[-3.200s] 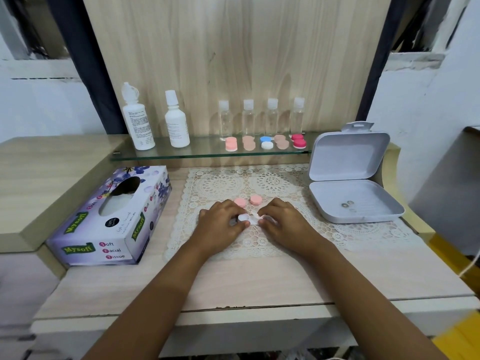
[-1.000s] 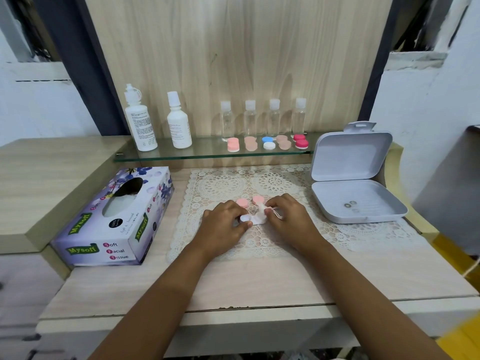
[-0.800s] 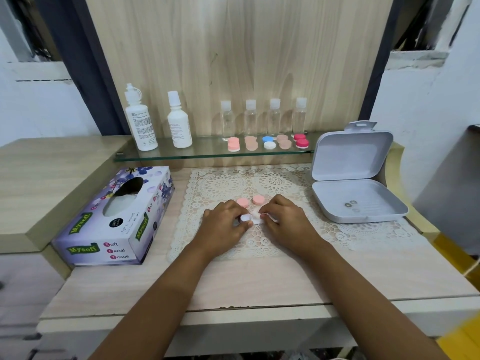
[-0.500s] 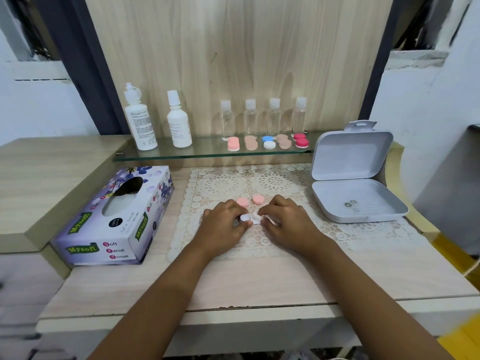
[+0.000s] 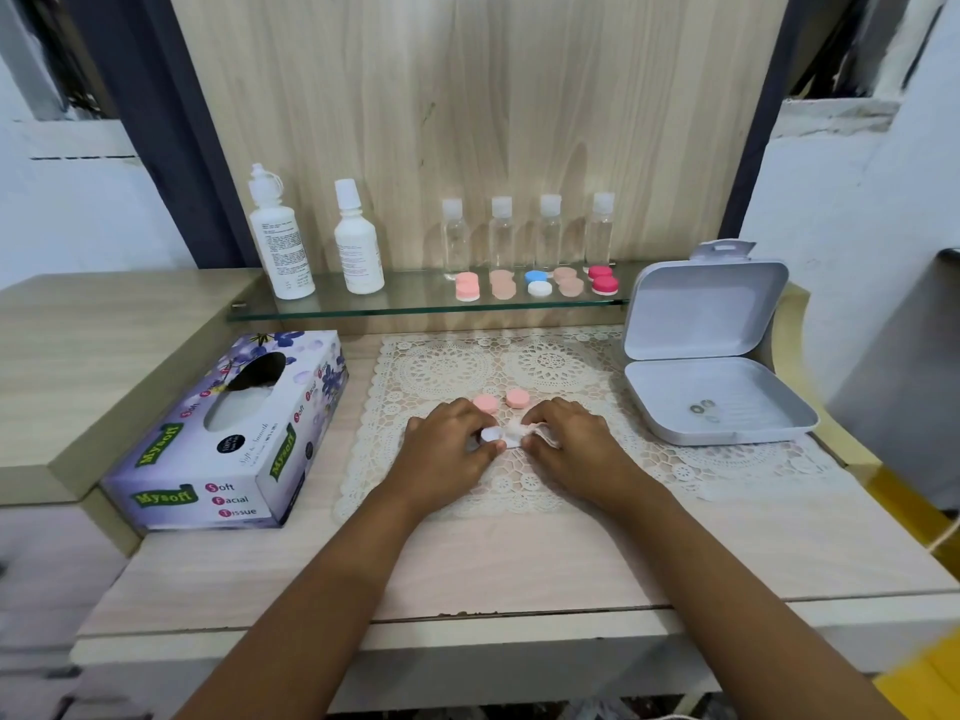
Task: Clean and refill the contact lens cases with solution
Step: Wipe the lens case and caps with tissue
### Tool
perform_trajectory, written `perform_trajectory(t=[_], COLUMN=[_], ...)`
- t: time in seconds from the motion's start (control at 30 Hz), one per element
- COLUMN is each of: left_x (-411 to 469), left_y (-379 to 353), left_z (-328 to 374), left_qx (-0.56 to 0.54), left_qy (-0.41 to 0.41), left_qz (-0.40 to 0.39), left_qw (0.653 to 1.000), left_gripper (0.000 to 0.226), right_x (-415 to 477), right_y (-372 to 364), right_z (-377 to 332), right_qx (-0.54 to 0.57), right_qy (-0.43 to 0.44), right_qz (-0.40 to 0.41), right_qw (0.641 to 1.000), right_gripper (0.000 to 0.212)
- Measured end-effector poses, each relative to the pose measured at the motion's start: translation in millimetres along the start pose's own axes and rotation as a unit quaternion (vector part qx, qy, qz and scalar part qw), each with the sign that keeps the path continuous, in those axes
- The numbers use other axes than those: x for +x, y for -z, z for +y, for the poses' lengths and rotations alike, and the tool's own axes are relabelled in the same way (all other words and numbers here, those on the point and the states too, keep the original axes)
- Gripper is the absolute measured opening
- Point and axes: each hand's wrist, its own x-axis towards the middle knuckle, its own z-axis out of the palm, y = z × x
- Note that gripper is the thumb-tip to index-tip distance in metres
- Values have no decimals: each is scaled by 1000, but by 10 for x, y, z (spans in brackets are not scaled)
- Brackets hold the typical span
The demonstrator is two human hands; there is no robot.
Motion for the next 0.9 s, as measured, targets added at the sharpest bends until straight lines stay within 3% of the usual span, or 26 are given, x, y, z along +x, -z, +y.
perform_trajectory(t=[0.13,0.3,0.5,0.67,0.77,0.9], left_x=[5,-7,0,-55,-82,-103], left_y=[3,24,60,92,120,109], left_z=[1,3,40,82,125,97], left_qx=[-2,-28,-52,-221,-253,-237], left_qy=[0,13,6,24,10,-24], left_qz=[-2,-4,-14,25,37,34], left_qw=[1000,1000,999,975,967,971], left_gripper=[29,30,34,15,5,28], right_x=[-6,-15,-101,-97,-76,-76], right_y=[79,123,133,118,118,103], right_z=[-9,-30,-140,-116,-130,-125], right_qx=[150,248,326,335,365,377], right_qy=[-56,-88,-33,-36,-62,-82], right_qz=[33,116,64,70,94,114], right_qw=[986,958,943,939,924,916], right_gripper=[16,5,9,14,12,10])
